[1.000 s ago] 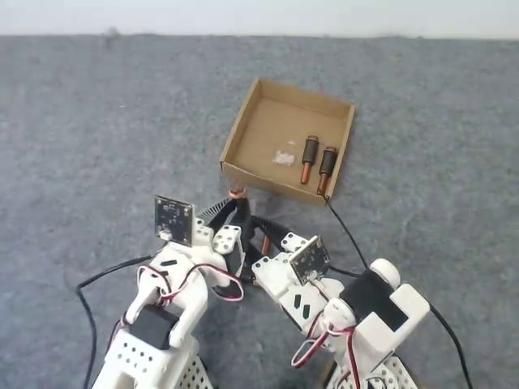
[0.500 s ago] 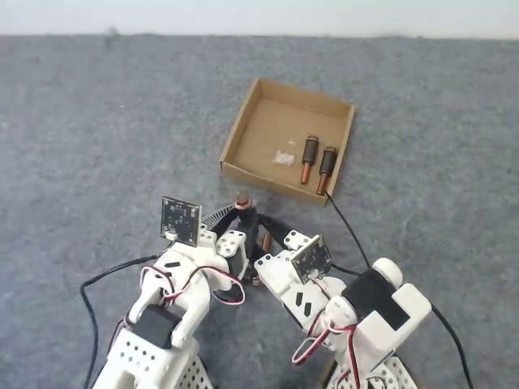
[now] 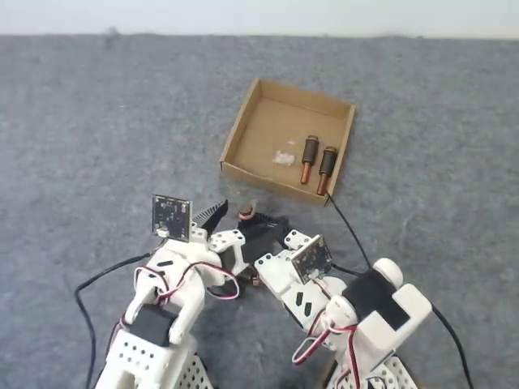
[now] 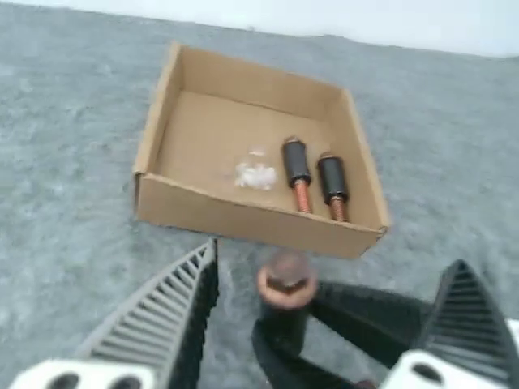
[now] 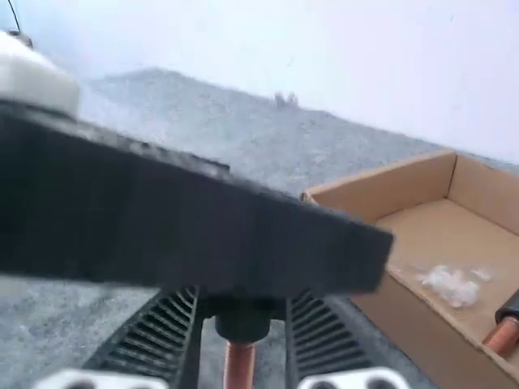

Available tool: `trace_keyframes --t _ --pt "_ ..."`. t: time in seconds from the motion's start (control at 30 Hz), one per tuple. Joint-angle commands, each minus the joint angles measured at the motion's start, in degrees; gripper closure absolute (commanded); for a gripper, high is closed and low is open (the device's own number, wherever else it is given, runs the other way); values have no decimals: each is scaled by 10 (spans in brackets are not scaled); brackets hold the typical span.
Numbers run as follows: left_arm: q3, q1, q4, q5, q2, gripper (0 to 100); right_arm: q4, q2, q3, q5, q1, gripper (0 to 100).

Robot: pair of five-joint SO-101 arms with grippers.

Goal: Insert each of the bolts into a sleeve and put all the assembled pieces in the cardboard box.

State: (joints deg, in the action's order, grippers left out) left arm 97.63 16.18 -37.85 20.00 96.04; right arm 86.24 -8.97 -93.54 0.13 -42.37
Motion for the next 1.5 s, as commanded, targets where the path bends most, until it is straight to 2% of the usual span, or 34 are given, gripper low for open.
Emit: trace_keyframes --t 0.0,0.2,0.47,0.8,0.9,1.1,1.13,1.3,1.47 --pt "-60 -11 -63 3 11 603 1 22 18 6 8 993" --pt "-143 -18 -182 1 11 603 1 22 19 7 9 993" --pt "-163 -156 -186 2 11 603 1 22 19 7 9 993" --pt "-99 -245 -172 -2 10 605 5 26 15 7 34 993" --pt "-80 -274 -163 -5 10 675 7 27 15 9 36 993" --pt "-30 -285 -164 -68 10 979 6 27 5 84 37 993" --pt "-21 -285 -164 -77 10 998 7 27 3 91 37 993" --pt "-11 -285 -165 -127 10 967 7 27 4 113 62 993" --pt "-11 -285 -167 -131 10 967 7 29 11 110 92 993"
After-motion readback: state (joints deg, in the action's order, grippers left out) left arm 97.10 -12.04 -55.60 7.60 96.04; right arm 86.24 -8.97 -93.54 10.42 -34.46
